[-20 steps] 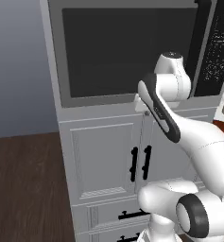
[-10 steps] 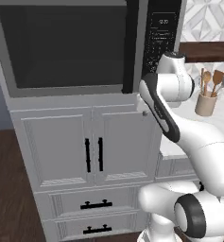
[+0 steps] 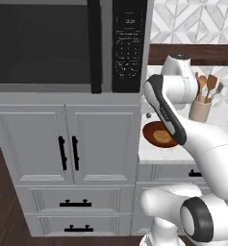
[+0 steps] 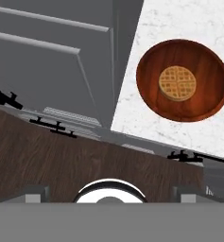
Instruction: Open the microwave, place the bowl with waffle inside the microwave, then close the microwave door and turn it on.
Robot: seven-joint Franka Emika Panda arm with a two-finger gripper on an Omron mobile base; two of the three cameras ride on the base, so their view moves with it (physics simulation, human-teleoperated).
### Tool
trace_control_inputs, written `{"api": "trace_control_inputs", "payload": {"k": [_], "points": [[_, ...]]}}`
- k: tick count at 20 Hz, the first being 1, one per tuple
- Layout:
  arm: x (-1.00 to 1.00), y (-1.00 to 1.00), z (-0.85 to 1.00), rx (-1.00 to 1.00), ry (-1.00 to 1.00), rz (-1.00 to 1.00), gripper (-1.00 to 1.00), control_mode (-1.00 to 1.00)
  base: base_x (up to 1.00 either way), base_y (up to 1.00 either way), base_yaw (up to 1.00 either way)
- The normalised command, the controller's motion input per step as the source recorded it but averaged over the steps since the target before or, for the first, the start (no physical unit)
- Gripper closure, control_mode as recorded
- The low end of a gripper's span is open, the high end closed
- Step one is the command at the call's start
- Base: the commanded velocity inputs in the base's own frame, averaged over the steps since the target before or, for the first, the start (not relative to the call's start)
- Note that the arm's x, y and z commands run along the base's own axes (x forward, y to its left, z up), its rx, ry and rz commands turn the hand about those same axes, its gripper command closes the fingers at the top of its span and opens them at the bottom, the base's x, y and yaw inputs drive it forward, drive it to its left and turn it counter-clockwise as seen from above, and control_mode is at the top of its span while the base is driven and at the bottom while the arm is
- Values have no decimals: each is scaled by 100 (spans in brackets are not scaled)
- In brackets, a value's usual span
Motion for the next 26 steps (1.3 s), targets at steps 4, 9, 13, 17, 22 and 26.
{"api": "trace_control_inputs", "payload": {"k": [4, 9, 13, 17, 22, 26], "points": [[0, 0, 0, 0, 0, 0, -100, 100, 39, 0, 12], [0, 0, 0, 0, 0, 0, -100, 100, 45, 0, 11], [0, 0, 0, 0, 0, 0, -100, 100, 46, 0, 11], [0, 0, 0, 0, 0, 0, -100, 100, 19, 0, 9], [0, 0, 0, 0, 0, 0, -100, 100, 38, 0, 3], [0, 0, 0, 0, 0, 0, -100, 100, 12, -2, 1]]}}
